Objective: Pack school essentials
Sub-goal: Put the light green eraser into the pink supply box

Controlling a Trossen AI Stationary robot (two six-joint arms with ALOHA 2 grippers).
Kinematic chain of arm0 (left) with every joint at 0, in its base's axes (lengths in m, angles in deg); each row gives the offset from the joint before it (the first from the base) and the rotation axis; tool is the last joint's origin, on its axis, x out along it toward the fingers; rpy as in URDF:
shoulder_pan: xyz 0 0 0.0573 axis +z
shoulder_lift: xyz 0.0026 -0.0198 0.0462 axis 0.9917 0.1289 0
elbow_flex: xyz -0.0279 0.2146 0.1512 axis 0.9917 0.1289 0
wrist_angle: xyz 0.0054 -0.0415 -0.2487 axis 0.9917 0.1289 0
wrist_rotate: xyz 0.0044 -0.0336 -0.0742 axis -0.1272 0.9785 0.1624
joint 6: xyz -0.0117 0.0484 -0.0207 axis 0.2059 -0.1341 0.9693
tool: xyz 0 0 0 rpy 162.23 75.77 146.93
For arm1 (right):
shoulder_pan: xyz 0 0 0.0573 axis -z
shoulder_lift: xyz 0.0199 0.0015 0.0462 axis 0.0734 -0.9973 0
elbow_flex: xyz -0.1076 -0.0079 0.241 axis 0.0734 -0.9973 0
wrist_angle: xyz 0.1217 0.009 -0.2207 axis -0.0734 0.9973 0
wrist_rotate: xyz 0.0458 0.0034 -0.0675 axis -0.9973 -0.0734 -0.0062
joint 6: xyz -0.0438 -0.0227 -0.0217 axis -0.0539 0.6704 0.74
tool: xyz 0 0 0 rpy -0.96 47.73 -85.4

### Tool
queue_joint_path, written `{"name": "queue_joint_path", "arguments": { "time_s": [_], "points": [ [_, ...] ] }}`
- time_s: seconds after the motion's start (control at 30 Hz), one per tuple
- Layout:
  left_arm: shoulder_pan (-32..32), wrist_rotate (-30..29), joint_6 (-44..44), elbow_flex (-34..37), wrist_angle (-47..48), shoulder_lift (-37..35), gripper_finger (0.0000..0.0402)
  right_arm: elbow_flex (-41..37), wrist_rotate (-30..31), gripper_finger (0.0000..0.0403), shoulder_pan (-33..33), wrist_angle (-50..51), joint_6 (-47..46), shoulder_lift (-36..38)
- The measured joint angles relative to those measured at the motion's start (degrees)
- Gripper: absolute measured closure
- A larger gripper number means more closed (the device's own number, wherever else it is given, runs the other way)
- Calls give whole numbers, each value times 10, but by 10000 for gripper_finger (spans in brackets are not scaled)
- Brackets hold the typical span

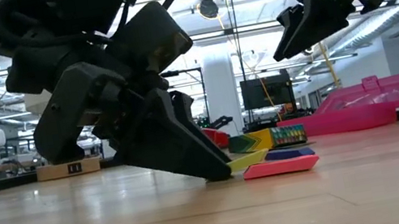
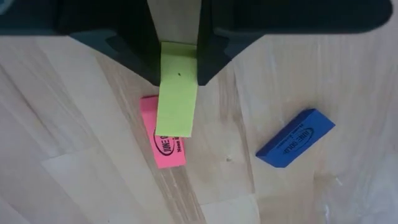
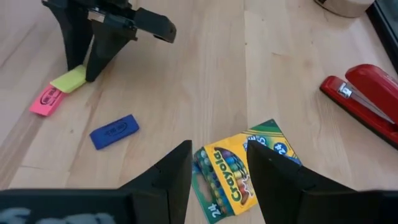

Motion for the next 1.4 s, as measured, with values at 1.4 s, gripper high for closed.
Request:
{"name": "queue_joint_path", "arguments": {
  "time_s": [1.4],
  "points": [
    [106, 91, 76, 2, 101, -170, 300, 1, 150, 297, -151, -455, 403, -289]
  ]
}}
